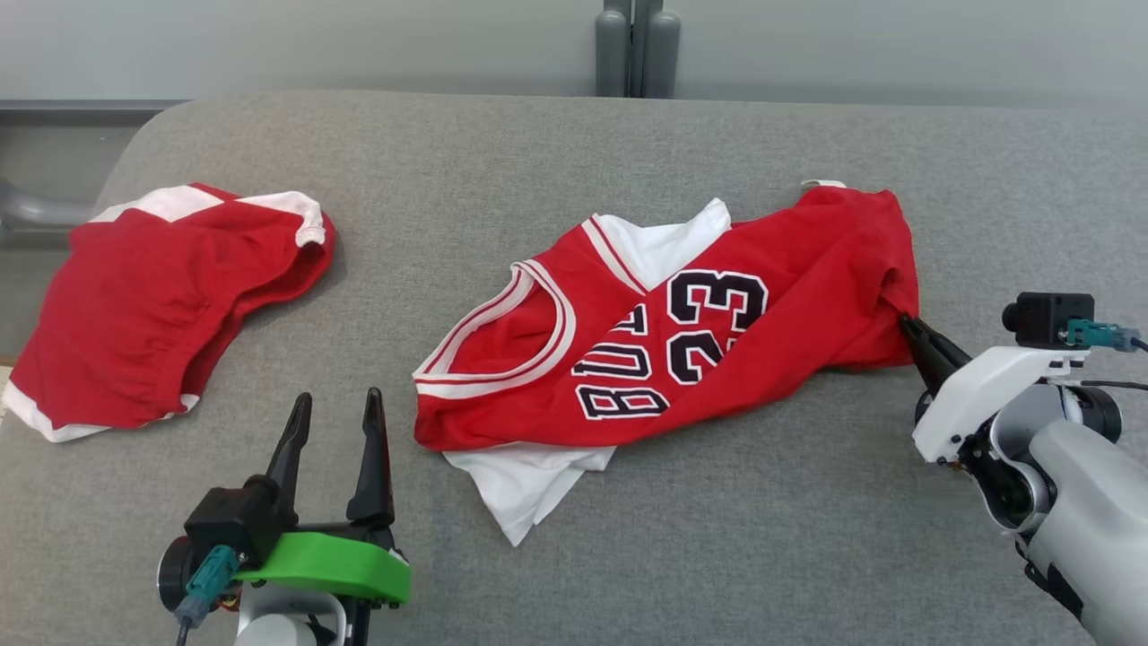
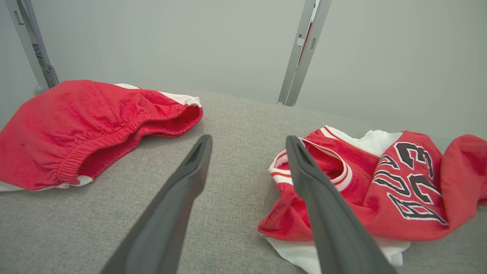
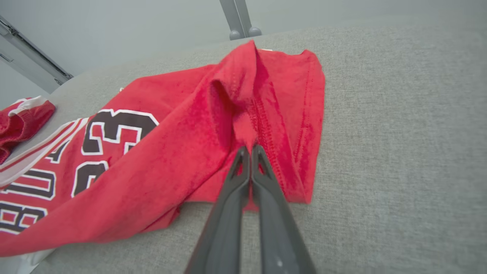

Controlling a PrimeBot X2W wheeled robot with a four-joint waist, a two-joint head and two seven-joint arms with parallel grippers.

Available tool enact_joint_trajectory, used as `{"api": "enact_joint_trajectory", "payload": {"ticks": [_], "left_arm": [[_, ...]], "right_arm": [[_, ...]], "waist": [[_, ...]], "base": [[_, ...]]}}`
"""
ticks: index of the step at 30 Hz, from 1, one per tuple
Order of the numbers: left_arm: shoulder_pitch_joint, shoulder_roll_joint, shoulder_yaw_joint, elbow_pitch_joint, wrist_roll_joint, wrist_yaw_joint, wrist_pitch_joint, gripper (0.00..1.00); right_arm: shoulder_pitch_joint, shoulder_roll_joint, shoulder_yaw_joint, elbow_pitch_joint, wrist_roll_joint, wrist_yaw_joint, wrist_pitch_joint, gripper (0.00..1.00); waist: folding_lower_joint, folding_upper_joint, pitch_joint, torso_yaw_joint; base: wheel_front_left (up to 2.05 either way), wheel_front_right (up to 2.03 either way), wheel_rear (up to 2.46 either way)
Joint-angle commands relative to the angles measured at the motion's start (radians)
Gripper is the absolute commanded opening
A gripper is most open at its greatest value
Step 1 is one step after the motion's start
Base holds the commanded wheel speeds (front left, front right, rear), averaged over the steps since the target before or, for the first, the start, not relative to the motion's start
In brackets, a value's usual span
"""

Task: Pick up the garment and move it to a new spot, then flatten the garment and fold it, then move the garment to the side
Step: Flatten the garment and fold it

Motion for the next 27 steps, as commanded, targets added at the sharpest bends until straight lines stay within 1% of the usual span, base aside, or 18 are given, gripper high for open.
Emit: {"api": "enact_joint_trajectory", "payload": {"ticks": [1, 5, 8, 10, 12, 14, 16, 18, 20, 21, 22, 23, 25, 27], "left_arm": [[0.012, 0.006, 0.003, -0.002, 0.005, 0.0, 0.0, 1.0], [0.018, 0.009, 0.011, -0.005, 0.005, 0.0, 0.0, 1.0], [0.022, 0.011, 0.015, -0.009, 0.007, 0.003, 0.0, 1.0], [0.019, 0.011, 0.014, -0.01, 0.008, 0.003, 0.0, 1.0], [0.015, 0.012, 0.015, -0.012, 0.008, 0.003, 0.0, 1.0], [0.011, 0.013, 0.016, -0.012, 0.009, 0.002, 0.0, 1.0], [0.007, 0.015, 0.017, -0.01, 0.01, 0.0, 0.0, 1.0], [0.0, 0.015, 0.017, -0.009, 0.011, -0.001, 0.0, 1.0], [-0.006, 0.015, 0.017, -0.007, 0.011, -0.003, 0.0, 1.0], [-0.006, 0.015, 0.017, -0.004, 0.012, -0.004, 0.0, 1.0], [-0.007, 0.015, 0.016, -0.003, 0.012, -0.005, 0.0, 1.0], [-0.007, 0.015, 0.014, -0.001, 0.013, -0.005, 0.0, 1.0], [-0.007, 0.014, 0.012, 0.003, 0.013, -0.007, 0.0, 1.0], [-0.004, 0.016, 0.012, 0.009, 0.013, -0.007, 0.0, 1.0]], "right_arm": [[0.025, -0.014, -0.007, -0.026, 0.026, 0.0, 0.008, 0.0], [0.066, -0.084, -0.043, -0.132, 0.079, 0.0, 0.026, 0.0], [0.105, -0.138, -0.077, -0.215, 0.121, 0.0, 0.06, 0.0], [0.131, -0.181, -0.101, -0.258, 0.141, 0.0, 0.083, 0.0], [0.162, -0.211, -0.116, -0.296, 0.159, 0.0, 0.111, 0.0], [0.19, -0.23, -0.124, -0.33, 0.171, 0.0, 0.14, 0.0], [0.23, -0.257, -0.125, -0.358, 0.202, 0.0, 0.196, 0.0], [0.265, -0.281, -0.121, -0.362, 0.216, 0.0, 0.244, 0.0], [0.29, -0.288, -0.122, -0.352, 0.217, 0.0, 0.271, 0.0], [0.299, -0.288, -0.128, -0.339, 0.205, 0.0, 0.271, 0.15], [0.304, -0.284, -0.132, -0.326, 0.197, 0.0, 0.268, 0.84], [0.31, -0.28, -0.14, -0.304, 0.182, 0.0, 0.258, 1.0], [0.305, -0.275, -0.165, -0.255, 0.134, 0.0, 0.217, 1.0], [0.295, -0.247, -0.187, -0.232, 0.101, 0.001, 0.176, 1.0]], "waist": [[0.0, 0.0, -0.011, -0.024], [0.0, 0.0, -0.017, -0.065], [0.0, 0.0, -0.013, -0.096], [0.0, 0.0, -0.009, -0.111], [0.0, 0.0, -0.003, -0.124], [0.0, 0.0, 0.004, -0.133], [0.0, 0.0, 0.01, -0.141], [0.0, 0.0, 0.016, -0.143], [0.0, 0.0, 0.02, -0.146], [0.0, 0.0, 0.022, -0.146], [0.0, 0.0, 0.022, -0.146], [0.0, 0.0, 0.022, -0.145], [0.0, 0.0, 0.018, -0.143], [0.0, 0.0, 0.01, -0.142]], "base": [[0.0, 0.0, 0.0], [0.0, 0.0, 0.0], [0.0, 0.0, 0.0], [0.0, 0.0, 0.0], [0.0, 0.0, 0.0], [0.0, 0.0, 0.0], [0.0, 0.0, 0.0], [0.0, 0.0, 0.0], [0.0, 0.0, 0.0], [0.0, 0.0, 0.0], [0.0, 0.0, 0.0], [0.0, 0.0, 0.0], [0.0, 0.0, 0.0], [0.0, 0.0, 0.0]]}}
